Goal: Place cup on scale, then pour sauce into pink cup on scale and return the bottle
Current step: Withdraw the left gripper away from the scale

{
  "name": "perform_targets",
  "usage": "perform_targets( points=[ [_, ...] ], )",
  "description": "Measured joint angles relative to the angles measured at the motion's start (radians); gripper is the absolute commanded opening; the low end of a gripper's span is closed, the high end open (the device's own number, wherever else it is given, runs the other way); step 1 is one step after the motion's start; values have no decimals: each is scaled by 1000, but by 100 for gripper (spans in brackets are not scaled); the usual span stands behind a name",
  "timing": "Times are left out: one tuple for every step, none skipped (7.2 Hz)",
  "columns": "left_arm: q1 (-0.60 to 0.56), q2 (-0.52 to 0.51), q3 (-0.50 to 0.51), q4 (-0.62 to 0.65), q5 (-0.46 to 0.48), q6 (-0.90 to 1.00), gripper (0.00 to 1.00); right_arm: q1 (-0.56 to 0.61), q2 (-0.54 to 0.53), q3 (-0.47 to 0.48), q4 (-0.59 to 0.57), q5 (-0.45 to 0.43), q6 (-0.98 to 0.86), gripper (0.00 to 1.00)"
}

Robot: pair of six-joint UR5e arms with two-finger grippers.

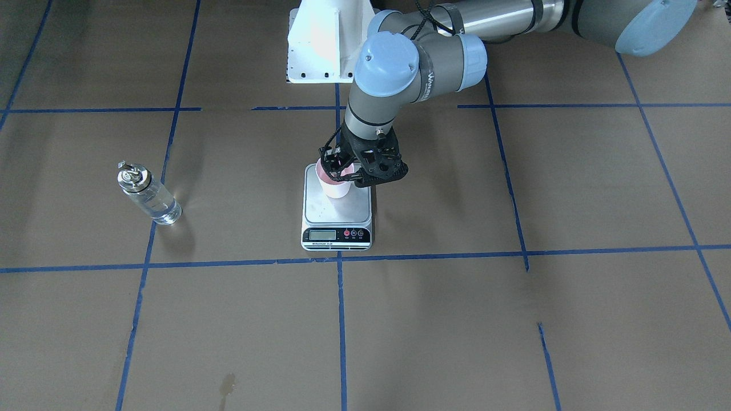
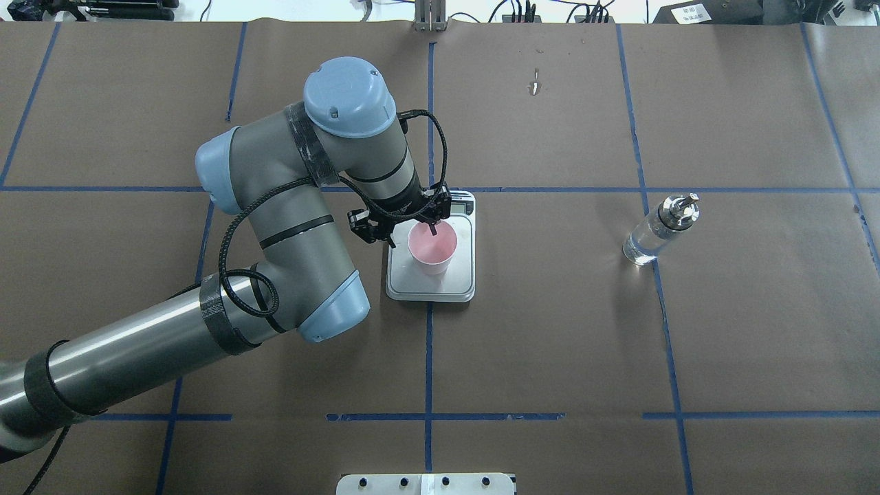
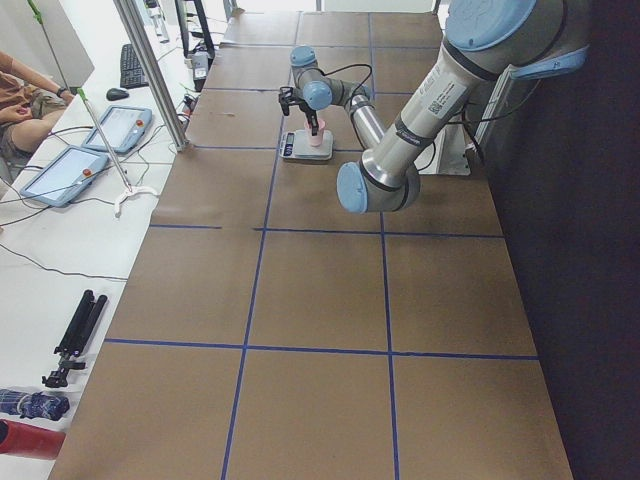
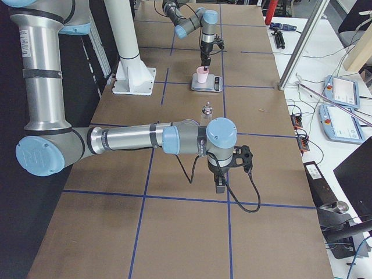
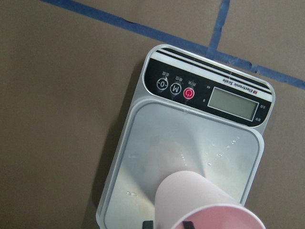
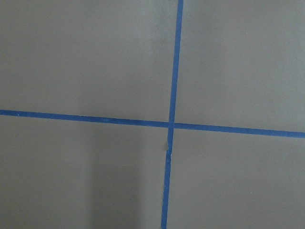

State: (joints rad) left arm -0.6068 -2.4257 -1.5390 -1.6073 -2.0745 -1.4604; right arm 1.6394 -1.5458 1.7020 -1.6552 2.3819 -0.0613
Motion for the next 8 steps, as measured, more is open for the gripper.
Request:
perform_targets(
  points=[
    [-6,7,-37,21,2,2,100,-1,2,3,-1,0,0,100],
    [-14,22,-92,59,3,4,100,-1,5,5,-1,0,-1,100],
    [-22,50,-167,97,3,7,100,-1,5,7,1,2,-1,100],
    [-28,88,-254,131,1,19,100,-1,5,8,3,5,0,100],
    [-40,129,-348,183,-1,60,100,-1,4,19,4,12,0,100],
    [-62,166,-437,253,-2,126,100,0,-9,59,0,16,-1,100],
    [-97,212,-516,304,-3,201,100,0,-38,134,-5,16,-1,100],
    [-139,270,-582,328,-3,280,100,-6,-71,221,-17,15,-1,100]
  ],
)
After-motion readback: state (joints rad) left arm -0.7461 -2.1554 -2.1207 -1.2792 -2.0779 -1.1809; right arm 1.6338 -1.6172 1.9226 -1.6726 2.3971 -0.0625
